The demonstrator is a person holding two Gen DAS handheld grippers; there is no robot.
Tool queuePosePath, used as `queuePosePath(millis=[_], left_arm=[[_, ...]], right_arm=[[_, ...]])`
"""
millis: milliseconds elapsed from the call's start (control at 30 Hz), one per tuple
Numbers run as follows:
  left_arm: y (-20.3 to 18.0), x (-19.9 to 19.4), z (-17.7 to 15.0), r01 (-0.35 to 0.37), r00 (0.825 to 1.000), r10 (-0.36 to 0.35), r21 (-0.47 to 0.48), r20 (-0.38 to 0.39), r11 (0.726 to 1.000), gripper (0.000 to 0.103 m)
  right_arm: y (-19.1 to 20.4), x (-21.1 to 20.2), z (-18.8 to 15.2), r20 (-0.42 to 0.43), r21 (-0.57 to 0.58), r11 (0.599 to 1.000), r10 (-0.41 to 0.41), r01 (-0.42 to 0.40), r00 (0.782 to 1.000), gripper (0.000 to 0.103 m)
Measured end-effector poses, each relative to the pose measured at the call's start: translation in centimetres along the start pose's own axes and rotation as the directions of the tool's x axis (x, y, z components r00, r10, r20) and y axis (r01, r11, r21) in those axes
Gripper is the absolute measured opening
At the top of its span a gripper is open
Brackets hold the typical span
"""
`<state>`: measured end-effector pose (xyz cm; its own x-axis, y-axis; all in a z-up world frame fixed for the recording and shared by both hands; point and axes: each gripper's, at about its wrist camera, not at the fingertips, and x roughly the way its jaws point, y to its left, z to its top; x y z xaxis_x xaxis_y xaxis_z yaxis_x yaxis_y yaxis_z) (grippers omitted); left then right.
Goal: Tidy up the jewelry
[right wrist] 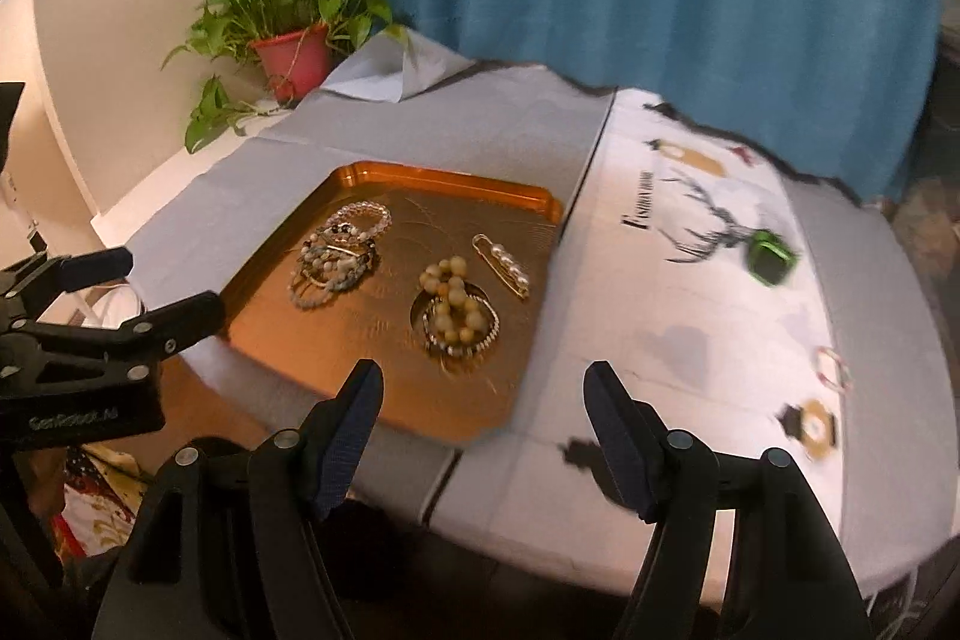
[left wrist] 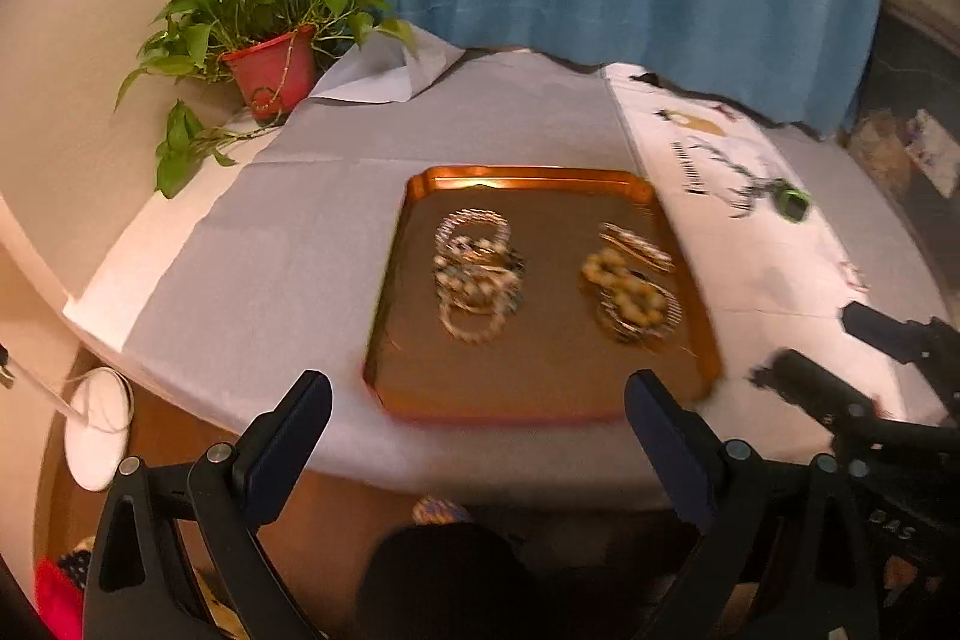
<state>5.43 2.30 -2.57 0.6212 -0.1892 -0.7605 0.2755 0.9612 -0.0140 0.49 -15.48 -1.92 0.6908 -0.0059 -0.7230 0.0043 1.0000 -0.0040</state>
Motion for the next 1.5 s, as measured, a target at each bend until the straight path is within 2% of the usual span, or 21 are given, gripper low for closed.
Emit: queuePosePath(millis=[167, 333, 667, 1067, 1333, 1500], left_arm=[[-1.2, -4.1, -1.8, -0.032, 0.999, 0.030, 0.048, 0.038, 0.998, 0.097], [-1.3, -8.1, -3.3, -0.047, 0.996, 0.043, 0.046, 0.082, 0.998, 0.097], [-1.8, -12.6, -5.0, -0.053, 0.988, 0.045, 0.052, 0.145, 0.997, 0.097], [-2.9, -14.5, -5.6, -0.061, 0.983, 0.046, 0.078, 0.180, 0.995, 0.097], [-3.1, -14.4, -5.6, -0.064, 0.985, 0.049, 0.085, 0.166, 0.994, 0.097], [-3.9, -13.0, -5.2, -0.064, 0.989, 0.050, 0.102, 0.137, 0.993, 0.097]], right_arm=[[0.1, -4.1, -2.1, 0.027, 0.023, 1.000, 0.006, -0.007, 1.000, 0.070], [1.1, -7.9, -3.9, 0.074, 0.010, 1.000, 0.017, -0.018, 0.997, 0.070], [2.4, -12.6, -5.6, 0.138, -0.014, 1.000, 0.027, -0.025, 0.990, 0.070], [2.4, -14.4, -6.5, 0.160, -0.012, 1.000, 0.021, -0.019, 0.987, 0.070], [2.2, -14.4, -6.6, 0.154, -0.004, 1.000, 0.019, -0.018, 0.988, 0.070], [1.2, -13.8, -6.8, 0.142, 0.016, 1.000, 0.012, -0.014, 0.990, 0.070]])
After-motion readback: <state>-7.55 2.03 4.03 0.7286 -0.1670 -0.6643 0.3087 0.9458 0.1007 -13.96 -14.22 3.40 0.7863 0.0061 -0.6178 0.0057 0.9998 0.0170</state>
